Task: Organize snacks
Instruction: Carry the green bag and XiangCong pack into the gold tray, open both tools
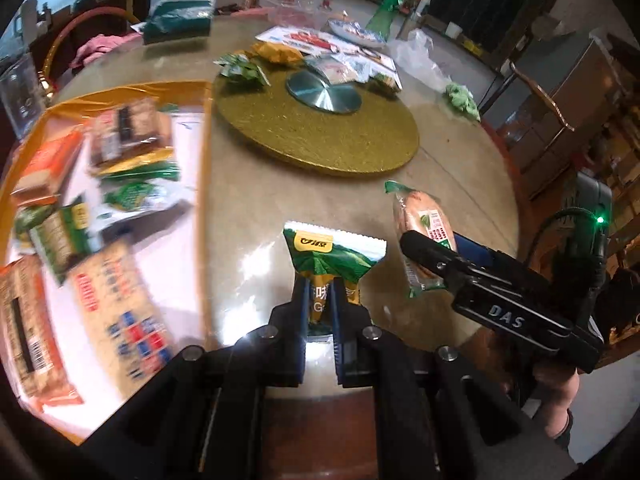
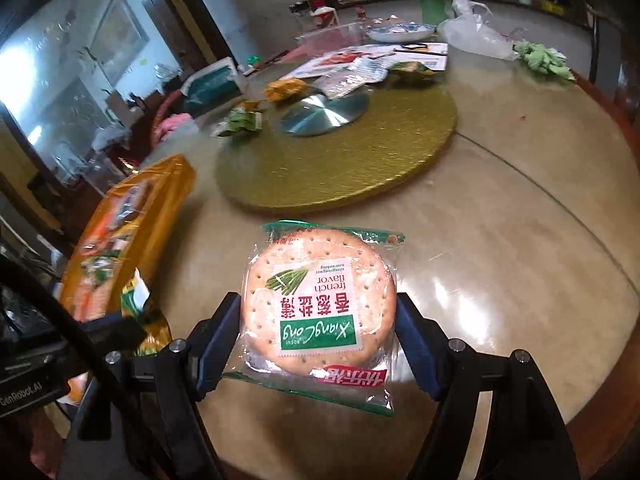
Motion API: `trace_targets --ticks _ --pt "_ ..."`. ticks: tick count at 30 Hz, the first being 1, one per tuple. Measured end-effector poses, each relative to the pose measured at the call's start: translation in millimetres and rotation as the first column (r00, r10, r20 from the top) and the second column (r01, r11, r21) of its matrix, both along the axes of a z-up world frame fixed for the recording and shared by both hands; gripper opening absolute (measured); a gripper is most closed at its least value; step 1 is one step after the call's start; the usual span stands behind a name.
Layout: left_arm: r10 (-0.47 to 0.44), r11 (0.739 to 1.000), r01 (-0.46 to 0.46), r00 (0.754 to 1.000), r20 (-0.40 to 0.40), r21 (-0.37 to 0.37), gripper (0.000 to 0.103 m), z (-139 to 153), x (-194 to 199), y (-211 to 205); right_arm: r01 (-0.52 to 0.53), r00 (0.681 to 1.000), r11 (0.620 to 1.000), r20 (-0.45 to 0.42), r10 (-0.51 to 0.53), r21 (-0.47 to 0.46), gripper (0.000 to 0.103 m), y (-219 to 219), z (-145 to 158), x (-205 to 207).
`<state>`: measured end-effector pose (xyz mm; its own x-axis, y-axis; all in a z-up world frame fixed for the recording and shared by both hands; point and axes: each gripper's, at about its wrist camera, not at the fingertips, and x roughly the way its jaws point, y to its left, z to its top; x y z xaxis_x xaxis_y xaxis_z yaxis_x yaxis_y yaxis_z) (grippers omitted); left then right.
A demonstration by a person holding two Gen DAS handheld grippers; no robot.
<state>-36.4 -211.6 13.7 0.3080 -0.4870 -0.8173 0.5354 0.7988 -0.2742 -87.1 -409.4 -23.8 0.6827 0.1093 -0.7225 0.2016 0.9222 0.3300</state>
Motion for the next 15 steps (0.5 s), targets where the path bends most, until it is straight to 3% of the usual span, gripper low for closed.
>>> trace_targets --ticks 6,9,15 --pt "0.083 0.996 -0.084 0.996 -0.022 -0.042 0.012 17 0 65 -0.153 0.983 0.988 0.106 0.148 0.035 0.075 47 36 -5" --pt "0.159 0.987 -0.159 0.987 -0.025 -0.034 0.003 20 -2 100 -0.268 0.955 0.962 0.148 0.258 0.049 0.075 80 50 1" --pt "0.234 0.970 -0.237 0.971 -0.050 -0.054 0.002 17 2 138 -0.392 0.912 0.920 0.141 0.385 0.022 0.075 135 52 20"
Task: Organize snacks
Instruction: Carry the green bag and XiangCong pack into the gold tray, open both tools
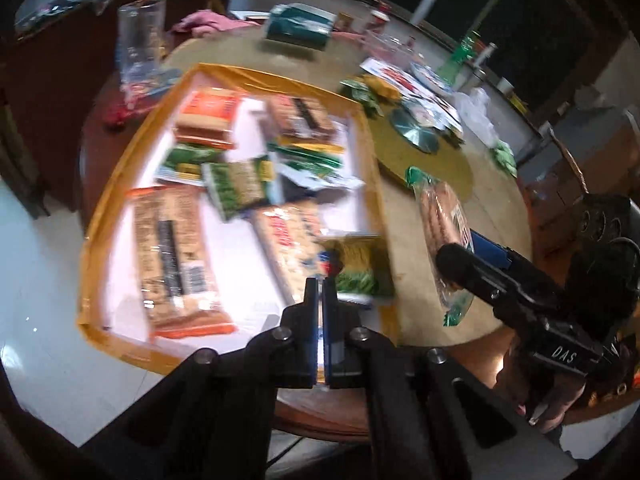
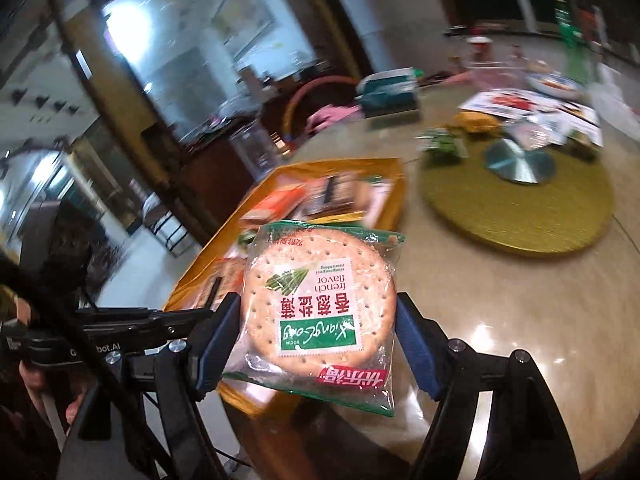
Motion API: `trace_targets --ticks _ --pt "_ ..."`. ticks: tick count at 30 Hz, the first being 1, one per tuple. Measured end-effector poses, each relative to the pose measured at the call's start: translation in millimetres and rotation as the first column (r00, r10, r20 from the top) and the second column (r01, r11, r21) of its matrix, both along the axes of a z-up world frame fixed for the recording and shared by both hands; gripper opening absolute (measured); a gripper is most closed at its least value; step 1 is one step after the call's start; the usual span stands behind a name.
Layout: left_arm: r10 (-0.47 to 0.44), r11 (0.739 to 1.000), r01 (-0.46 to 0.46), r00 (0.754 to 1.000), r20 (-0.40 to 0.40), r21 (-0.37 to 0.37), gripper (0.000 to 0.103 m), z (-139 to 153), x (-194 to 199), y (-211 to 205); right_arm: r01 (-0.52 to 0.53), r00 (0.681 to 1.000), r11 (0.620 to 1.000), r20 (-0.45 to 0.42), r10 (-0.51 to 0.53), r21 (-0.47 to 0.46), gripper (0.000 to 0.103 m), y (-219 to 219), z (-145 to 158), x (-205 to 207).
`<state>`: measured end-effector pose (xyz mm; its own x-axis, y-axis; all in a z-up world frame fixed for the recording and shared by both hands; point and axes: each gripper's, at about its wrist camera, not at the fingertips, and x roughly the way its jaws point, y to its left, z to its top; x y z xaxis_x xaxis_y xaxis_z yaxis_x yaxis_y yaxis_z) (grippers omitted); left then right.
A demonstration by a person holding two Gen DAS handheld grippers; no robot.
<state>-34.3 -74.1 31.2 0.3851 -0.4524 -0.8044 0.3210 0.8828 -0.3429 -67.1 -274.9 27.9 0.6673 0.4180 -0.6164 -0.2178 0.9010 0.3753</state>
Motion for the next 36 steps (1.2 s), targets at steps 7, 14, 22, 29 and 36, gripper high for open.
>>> trace_targets --ticks 7,14,22,29,36 --pt "-0.013 1.000 0.012 1.000 0.023 0.024 0.002 -8 1 0 -0.003 0.999 1.000 -0.036 0.002 -0.022 0.075 12 -11 19" --pt "0.084 0.996 -0.084 0.996 0.016 0.008 0.003 -9 18 32 -0.090 0.996 0.993 -0.021 0.088 -0.073 0.075 50 -5 23" --pt "0.160 0.978 -0.171 0.982 0.098 0.120 0.036 -11 25 43 -0.127 0.990 0.979 -0.078 0.116 -0.159 0.077 90 -29 57" --pt "0.140 0.990 -0.141 0.984 0.114 0.007 0.067 -2 32 37 -0.132 0.991 0.990 -0.039 0.130 -0.056 0.080 69 -18 46" --pt "0.020 0.997 -0.012 0.992 0.122 -0.071 0.078 21 47 -25 0.030 0.999 0.999 0.027 -0.031 0.043 0.082 -18 15 31"
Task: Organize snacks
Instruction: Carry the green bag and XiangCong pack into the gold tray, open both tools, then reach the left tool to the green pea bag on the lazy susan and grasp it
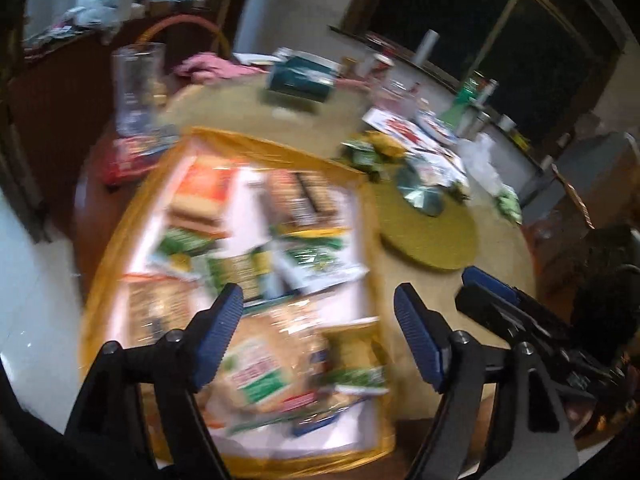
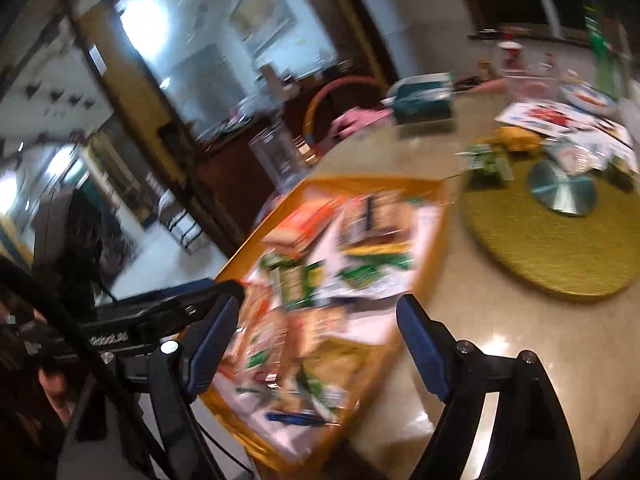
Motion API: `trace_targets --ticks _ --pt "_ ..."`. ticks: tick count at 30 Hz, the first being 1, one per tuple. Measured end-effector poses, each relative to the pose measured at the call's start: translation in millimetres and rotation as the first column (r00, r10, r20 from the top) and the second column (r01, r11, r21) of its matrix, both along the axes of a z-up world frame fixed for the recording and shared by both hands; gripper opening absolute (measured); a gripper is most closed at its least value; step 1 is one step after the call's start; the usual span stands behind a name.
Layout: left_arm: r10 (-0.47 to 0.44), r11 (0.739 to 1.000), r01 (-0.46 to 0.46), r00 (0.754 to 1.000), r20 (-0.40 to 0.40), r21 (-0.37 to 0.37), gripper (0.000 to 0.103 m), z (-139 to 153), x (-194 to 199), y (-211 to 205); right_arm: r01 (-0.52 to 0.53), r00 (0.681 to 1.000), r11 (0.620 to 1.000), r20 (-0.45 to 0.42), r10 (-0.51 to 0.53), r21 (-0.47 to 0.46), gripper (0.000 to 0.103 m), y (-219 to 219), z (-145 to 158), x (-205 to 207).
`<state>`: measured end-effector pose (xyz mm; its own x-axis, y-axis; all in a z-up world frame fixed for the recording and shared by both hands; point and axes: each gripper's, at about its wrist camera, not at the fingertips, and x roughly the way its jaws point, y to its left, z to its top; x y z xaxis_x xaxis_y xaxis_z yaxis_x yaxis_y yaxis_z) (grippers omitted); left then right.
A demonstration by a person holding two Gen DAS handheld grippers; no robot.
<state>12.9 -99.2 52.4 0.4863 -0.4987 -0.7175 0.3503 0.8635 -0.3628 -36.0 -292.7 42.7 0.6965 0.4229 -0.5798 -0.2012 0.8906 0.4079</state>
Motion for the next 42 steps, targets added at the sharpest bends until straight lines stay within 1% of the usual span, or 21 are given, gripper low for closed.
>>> trace_targets --ticks 2,3,7,9,12,13,15,18,20,22,25,27,29,30,31,33,39,42 --pt "-0.047 0.999 0.047 0.999 0.000 -0.009 0.079 4 10 -22 0.071 0.997 0.997 -0.005 -0.071 -0.012 0.081 -29 2 1" --pt "-0.070 0.997 0.070 0.998 -0.003 0.009 0.079 6 20 -39 0.106 0.994 0.994 -0.007 -0.106 -0.010 0.081 -44 2 0" --pt "-0.115 0.993 0.115 0.993 -0.016 0.029 0.079 7 47 -82 0.197 0.980 0.980 -0.029 -0.196 0.013 0.081 -80 -4 0" --pt "-0.137 0.989 0.139 0.990 -0.030 0.055 0.079 6 65 -103 0.240 0.969 0.970 -0.061 -0.237 0.031 0.081 -95 -11 3" --pt "-0.158 0.979 0.159 0.987 -0.018 0.132 0.079 7 92 -136 0.281 0.957 0.958 -0.086 -0.275 0.055 0.081 -117 -17 5" --pt "-0.167 0.974 0.170 0.985 -0.030 0.148 0.079 7 104 -147 0.290 0.954 0.955 -0.091 -0.284 0.059 0.081 -123 -17 4" --pt "-0.182 0.970 0.191 0.981 -0.067 0.154 0.079 3 126 -162 0.321 0.944 0.944 -0.099 -0.314 0.071 0.081 -134 -19 5" --pt "-0.159 0.963 0.183 0.979 -0.130 0.198 0.079 -9 162 -184 0.340 0.938 0.935 -0.106 -0.329 0.102 0.081 -146 -21 4" --pt "-0.149 0.950 0.182 0.978 -0.143 0.253 0.079 -19 181 -201 0.345 0.937 0.932 -0.106 -0.333 0.116 0.081 -151 -22 1" --pt "-0.111 0.938 0.155 0.981 -0.158 0.310 0.077 -31 200 -212 0.350 0.935 0.927 -0.106 -0.337 0.135 0.081 -157 -24 -2" --pt "-0.086 0.934 0.157 0.971 -0.223 0.322 0.067 -49 220 -224 0.356 0.933 0.920 -0.109 -0.342 0.163 0.081 -164 -27 -6" --pt "-0.060 0.932 0.144 0.966 -0.250 0.333 0.064 -58 228 -227 0.359 0.932 0.918 -0.112 -0.344 0.170 0.081 -168 -30 -8" --pt "-0.037 0.934 0.123 0.967 -0.253 0.335 0.064 -62 234 -228 0.364 0.930 0.914 -0.120 -0.348 0.177 0.081 -171 -33 -9" --pt "-0.018 0.932 0.108 0.967 -0.254 0.345 0.061 -65 237 -228 0.367 0.929 0.912 -0.125 -0.349 0.182 0.081 -173 -35 -10" --pt "-0.003 0.933 0.095 0.967 -0.255 0.348 0.054 -66 239 -227 0.368 0.928 0.911 -0.129 -0.348 0.184 0.081 -175 -37 -9" --pt "0.014 0.937 0.075 0.968 -0.252 0.342 0.049 -66 242 -226 0.372 0.926 0.909 -0.139 -0.351 0.186 0.081 -177 -39 -9" --pt "0.001 0.929 0.077 0.978 -0.210 0.362 0.045 -66 240 -229 0.378 0.922 0.908 -0.158 -0.353 0.181 0.081 -182 -45 -9" --pt "-0.018 0.931 0.097 0.975 -0.221 0.352 0.043 -65 237 -229 0.378 0.922 0.909 -0.163 -0.352 0.173 0.081 -179 -44 -8"
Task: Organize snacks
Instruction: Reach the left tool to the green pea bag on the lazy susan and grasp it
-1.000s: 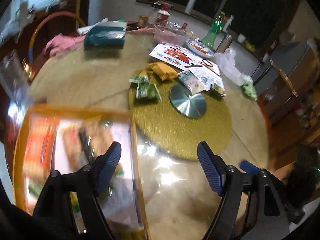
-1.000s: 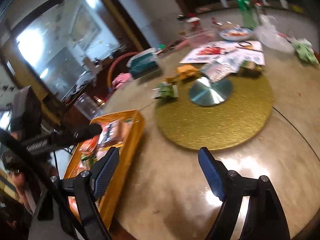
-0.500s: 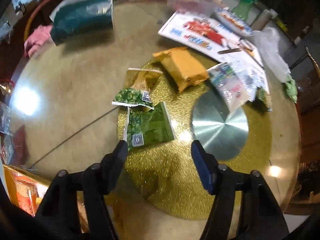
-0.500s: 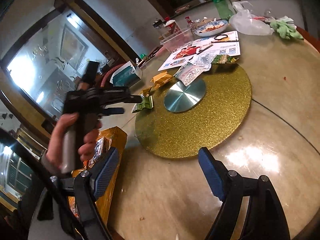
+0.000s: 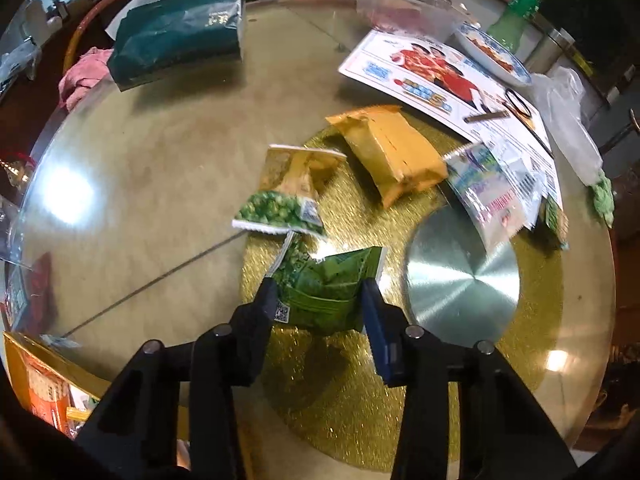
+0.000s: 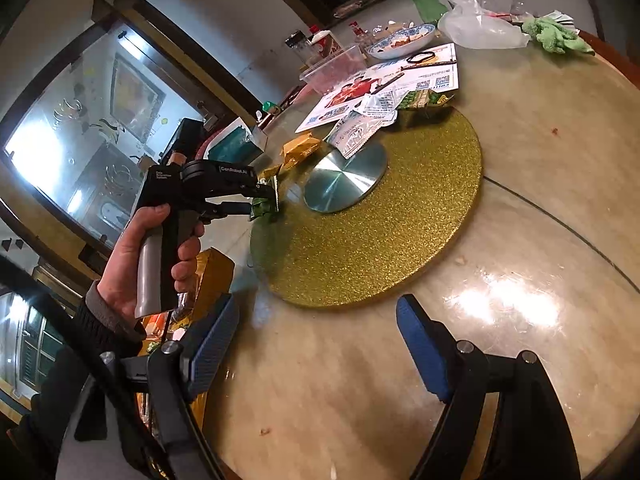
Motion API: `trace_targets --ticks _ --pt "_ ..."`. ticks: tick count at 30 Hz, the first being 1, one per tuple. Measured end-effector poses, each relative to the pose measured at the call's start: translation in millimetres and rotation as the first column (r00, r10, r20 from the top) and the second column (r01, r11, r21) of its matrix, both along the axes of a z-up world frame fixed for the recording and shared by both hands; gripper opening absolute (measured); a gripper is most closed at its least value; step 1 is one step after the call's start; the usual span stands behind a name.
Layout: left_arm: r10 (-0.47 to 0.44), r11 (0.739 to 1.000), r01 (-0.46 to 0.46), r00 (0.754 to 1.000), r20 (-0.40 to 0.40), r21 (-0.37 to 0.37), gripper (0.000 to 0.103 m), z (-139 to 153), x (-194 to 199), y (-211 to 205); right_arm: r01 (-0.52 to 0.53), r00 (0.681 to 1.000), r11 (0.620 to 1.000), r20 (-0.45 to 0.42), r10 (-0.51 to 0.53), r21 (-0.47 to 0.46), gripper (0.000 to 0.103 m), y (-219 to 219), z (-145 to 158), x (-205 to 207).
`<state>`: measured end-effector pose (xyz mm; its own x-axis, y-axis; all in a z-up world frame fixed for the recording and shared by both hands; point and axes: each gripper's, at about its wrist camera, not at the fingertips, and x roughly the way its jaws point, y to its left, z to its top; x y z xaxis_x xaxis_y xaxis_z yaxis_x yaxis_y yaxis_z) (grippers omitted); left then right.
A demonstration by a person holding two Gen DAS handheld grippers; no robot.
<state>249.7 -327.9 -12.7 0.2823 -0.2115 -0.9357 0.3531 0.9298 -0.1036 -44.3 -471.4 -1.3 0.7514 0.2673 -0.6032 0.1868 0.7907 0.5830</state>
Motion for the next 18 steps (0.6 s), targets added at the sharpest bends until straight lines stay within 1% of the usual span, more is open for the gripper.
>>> trace_targets --ticks 2,3,4,5,6,8,10,12,14,15,16,17,18 --pt "-0.033 0.999 0.033 0.999 -0.018 -0.014 0.040 3 -9 1 -0.001 1.000 1.000 -0.005 0.001 0.001 0.081 2 0 1" --pt "-0.047 0.999 0.046 0.998 -0.028 -0.018 0.037 5 -16 2 -0.002 1.000 1.000 -0.006 0.002 -0.002 0.081 2 0 2" --pt "-0.061 0.998 0.060 0.998 -0.035 -0.023 0.031 7 -23 2 -0.003 1.000 1.000 -0.011 0.003 -0.007 0.081 3 1 4" --pt "-0.080 0.996 0.078 0.996 -0.042 -0.034 0.024 10 -32 2 -0.004 1.000 1.000 -0.012 0.004 -0.009 0.081 4 1 6" --pt "-0.105 0.993 0.103 0.993 -0.054 -0.050 0.005 12 -42 3 -0.009 1.000 1.000 -0.013 0.009 -0.015 0.081 5 2 9" --pt "-0.162 0.985 0.157 0.984 -0.070 -0.067 0.004 14 -65 2 -0.016 1.000 0.999 -0.016 0.015 -0.036 0.081 7 3 15" --pt "-0.190 0.981 0.189 0.981 -0.045 -0.040 0.004 13 -83 1 -0.027 0.999 0.997 -0.030 0.025 -0.066 0.081 11 3 25" --pt "-0.208 0.977 0.207 0.978 -0.015 -0.053 0.004 18 -89 3 -0.047 0.998 0.997 -0.040 0.045 -0.065 0.081 15 2 34" --pt "-0.194 0.980 0.194 0.981 0.001 -0.052 0.013 22 -85 6 -0.059 0.998 0.996 -0.041 0.056 -0.070 0.081 19 3 37" --pt "-0.178 0.983 0.177 0.984 -0.010 -0.055 0.036 23 -80 8 -0.063 0.997 0.995 -0.039 0.060 -0.071 0.081 21 5 37" --pt "-0.150 0.986 0.148 0.988 -0.029 -0.074 0.068 22 -73 10 -0.065 0.997 0.995 -0.035 0.063 -0.069 0.081 22 6 37" --pt "-0.121 0.988 0.117 0.992 -0.039 -0.096 0.079 22 -66 11 -0.065 0.998 0.996 -0.032 0.063 -0.068 0.081 23 6 36" --pt "-0.089 0.990 0.083 0.995 -0.040 -0.115 0.083 22 -57 12 -0.064 0.998 0.996 -0.032 0.062 -0.067 0.081 24 7 35"
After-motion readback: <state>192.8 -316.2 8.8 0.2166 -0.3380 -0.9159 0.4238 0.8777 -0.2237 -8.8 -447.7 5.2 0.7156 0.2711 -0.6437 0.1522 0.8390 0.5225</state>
